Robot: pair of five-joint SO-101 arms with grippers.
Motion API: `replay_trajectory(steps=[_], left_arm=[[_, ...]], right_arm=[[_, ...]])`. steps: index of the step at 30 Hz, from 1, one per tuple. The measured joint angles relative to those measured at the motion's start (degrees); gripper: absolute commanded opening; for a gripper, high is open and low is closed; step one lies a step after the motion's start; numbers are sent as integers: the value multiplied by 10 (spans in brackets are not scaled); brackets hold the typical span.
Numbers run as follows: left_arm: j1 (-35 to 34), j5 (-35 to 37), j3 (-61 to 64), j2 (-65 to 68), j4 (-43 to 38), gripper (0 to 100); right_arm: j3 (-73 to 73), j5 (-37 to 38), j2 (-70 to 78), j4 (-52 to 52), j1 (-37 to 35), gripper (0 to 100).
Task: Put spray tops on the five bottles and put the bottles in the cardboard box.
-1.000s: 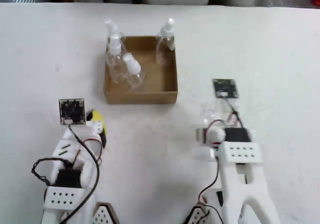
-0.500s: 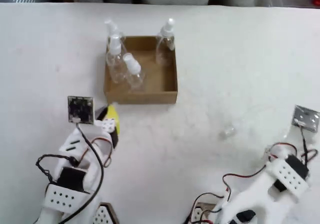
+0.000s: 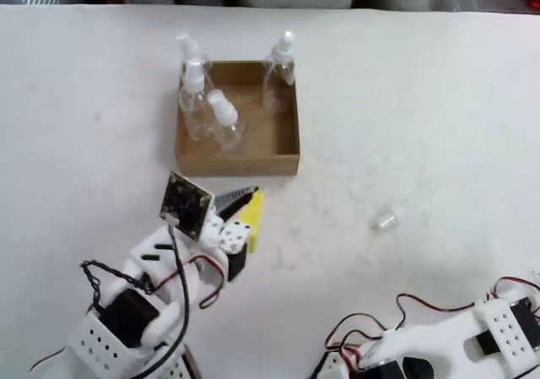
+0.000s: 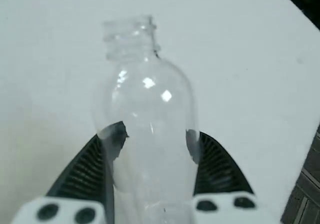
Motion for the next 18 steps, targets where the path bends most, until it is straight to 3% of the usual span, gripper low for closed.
replay_trajectory(steps=[9,18], left_arm=[[17,1,-79,222,-108,24],[117,-1,-187,518,-234,26]], right_arm=[[0,0,0,-22,37,18],[0,0,1,-23,42,18]])
